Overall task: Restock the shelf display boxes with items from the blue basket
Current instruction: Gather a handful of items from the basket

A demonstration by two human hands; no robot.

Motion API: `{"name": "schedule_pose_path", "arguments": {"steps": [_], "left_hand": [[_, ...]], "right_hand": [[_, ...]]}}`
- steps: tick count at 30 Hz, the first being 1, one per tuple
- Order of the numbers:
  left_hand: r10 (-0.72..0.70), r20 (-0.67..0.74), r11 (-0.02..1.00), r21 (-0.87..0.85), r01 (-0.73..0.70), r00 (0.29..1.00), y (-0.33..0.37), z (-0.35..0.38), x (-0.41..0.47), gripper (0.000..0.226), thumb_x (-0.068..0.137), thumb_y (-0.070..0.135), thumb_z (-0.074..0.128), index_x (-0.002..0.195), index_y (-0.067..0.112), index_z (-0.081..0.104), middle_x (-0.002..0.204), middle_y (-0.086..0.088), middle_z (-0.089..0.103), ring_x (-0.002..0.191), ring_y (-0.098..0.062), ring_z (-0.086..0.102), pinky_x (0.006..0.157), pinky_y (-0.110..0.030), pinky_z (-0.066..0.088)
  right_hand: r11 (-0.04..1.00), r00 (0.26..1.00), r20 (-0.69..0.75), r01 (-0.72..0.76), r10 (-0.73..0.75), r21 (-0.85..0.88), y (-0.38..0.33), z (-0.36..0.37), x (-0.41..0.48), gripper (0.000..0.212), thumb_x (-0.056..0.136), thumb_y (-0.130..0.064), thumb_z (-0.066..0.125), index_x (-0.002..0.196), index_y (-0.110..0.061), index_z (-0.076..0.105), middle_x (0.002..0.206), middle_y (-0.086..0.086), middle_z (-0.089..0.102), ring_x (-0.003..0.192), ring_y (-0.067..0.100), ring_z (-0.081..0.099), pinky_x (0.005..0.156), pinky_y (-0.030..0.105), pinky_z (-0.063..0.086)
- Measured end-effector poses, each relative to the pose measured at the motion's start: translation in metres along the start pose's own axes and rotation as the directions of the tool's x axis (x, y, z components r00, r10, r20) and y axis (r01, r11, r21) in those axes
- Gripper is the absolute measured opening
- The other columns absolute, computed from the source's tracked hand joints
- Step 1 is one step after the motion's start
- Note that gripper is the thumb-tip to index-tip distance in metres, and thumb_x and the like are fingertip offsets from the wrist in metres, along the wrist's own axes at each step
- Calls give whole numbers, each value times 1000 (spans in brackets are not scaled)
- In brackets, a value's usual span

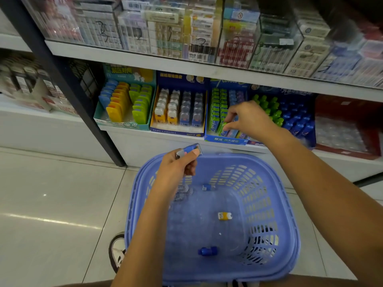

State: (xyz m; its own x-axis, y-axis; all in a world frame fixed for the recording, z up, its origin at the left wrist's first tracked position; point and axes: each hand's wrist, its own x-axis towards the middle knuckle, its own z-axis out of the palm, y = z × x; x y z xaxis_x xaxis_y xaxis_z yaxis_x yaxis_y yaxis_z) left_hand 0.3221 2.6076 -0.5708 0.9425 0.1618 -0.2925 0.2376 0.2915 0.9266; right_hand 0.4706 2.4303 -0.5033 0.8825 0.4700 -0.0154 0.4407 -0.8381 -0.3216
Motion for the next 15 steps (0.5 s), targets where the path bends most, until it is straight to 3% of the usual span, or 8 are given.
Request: {"name": "schedule_pose_path", "arguments": {"steps": [3,6,9,12,15], "left_hand": [[10,-10,1000,25,-10,1000,0,-1,0,24,86,22,67,66,10,63,57,-1,59,49,-14,53,52,-22,47],[19,-30,996,83,-16,999,0,1,-1,26,86,22,66,69,5,60,57,-1,58,50,-15,52,54,-24,48],[16,-43,981,192,-8,999,1,3,-2,29,86,24,67,67,6,54,57,-2,56,52,-18,51,60,-30,47],[69,-70,899,436,-32,995,4,1,1,34,87,29,66,66,12,46,58,-3,49,54,-18,45,57,-29,42],[191,-34,784,606,-132,981,12,1,8,33,88,27,65,71,17,39,62,4,37,54,-13,35,47,-14,31]], "right_hand": [[1000,1000,-10,-14,14,0,0,5,0,21,71,-23,81,85,-11,71,95,4,71,72,10,60,65,23,45],[999,999,-31,-31,30,-26,-3,10,4,22,70,-23,81,86,-11,73,102,7,63,87,21,61,70,28,47],[996,999,-22,-36,34,-86,-8,9,6,27,72,-27,80,94,-14,72,108,6,56,92,19,56,73,26,42],[993,998,-46,41,-35,115,-25,10,-9,33,74,-35,77,103,-24,66,102,-7,51,81,2,50,74,19,39],[939,970,106,179,-218,295,-53,16,-30,32,80,-36,72,110,-36,60,105,-17,59,72,1,53,64,11,43]]}}
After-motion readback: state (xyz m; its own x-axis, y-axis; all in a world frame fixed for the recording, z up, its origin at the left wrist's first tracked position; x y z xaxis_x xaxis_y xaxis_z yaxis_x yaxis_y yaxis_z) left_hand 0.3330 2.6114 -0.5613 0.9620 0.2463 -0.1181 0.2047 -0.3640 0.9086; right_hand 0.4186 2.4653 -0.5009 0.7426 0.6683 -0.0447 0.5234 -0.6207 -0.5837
